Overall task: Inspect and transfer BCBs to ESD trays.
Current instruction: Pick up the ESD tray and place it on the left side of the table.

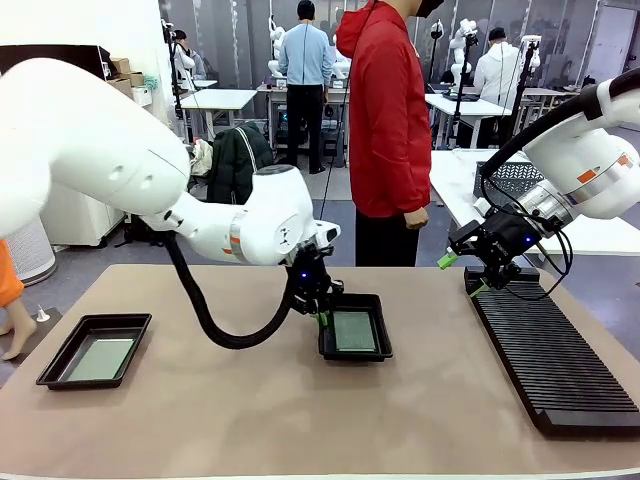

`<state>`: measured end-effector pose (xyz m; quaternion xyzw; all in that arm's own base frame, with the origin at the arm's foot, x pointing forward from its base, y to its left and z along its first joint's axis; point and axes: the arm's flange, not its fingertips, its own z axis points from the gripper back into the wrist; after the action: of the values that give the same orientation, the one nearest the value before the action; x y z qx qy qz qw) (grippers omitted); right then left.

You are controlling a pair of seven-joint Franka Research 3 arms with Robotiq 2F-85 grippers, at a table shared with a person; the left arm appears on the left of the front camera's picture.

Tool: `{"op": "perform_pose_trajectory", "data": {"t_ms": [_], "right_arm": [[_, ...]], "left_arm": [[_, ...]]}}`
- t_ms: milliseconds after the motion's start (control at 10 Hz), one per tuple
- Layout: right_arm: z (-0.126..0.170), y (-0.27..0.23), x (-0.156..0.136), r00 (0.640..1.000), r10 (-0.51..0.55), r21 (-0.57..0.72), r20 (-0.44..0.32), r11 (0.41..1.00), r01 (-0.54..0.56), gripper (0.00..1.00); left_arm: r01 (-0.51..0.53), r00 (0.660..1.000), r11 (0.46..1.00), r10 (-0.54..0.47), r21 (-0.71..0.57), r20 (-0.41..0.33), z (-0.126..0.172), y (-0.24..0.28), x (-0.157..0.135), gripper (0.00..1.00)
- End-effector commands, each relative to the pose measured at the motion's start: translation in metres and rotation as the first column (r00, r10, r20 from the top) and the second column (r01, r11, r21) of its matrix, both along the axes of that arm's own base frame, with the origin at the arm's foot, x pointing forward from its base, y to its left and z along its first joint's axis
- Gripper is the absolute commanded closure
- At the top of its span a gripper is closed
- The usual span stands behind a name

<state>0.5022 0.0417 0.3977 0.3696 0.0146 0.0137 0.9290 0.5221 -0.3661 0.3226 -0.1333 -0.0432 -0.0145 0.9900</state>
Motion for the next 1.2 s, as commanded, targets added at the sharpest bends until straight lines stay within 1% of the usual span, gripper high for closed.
{"op": "perform_pose_trajectory", "data": {"t_ms": [0,200,400,600,900,1100], "right_arm": [[0.002,0.001,-0.002,1.0,-0.01,-0.021,-0.012,1.0,0.01,0.0],[0.002,0.001,-0.002,1.0,-0.01,-0.021,-0.012,1.0,0.01,0.0],[0.002,0.001,-0.002,1.0,-0.01,-0.021,-0.012,1.0,0.01,0.0],[0.002,0.001,-0.002,1.0,-0.01,-0.021,-0.012,1.0,0.01,0.0],[0.002,0.001,-0.002,1.0,-0.01,-0.021,-0.012,1.0,0.01,0.0],[0.002,0.001,-0.002,1.0,-0.01,-0.021,-0.012,1.0,0.01,0.0]], "left_arm": [[0.043,0.999,0.997,-0.045,-0.07,-0.021,0.013,0.041,-0.019,0.97],[0.043,0.999,0.997,-0.046,-0.071,-0.03,0.024,0.079,-0.03,0.97],[0.065,0.997,0.996,-0.067,-0.055,-0.039,0.032,0.119,-0.038,0.97],[0.086,0.994,0.995,-0.088,-0.042,-0.059,0.034,0.156,-0.047,0.97],[0.084,0.993,0.996,-0.086,-0.019,-0.079,0.033,0.205,-0.066,0.97],[0.046,0.997,0.999,-0.046,0.0,-0.066,0.029,0.232,-0.074,0.97]]}}
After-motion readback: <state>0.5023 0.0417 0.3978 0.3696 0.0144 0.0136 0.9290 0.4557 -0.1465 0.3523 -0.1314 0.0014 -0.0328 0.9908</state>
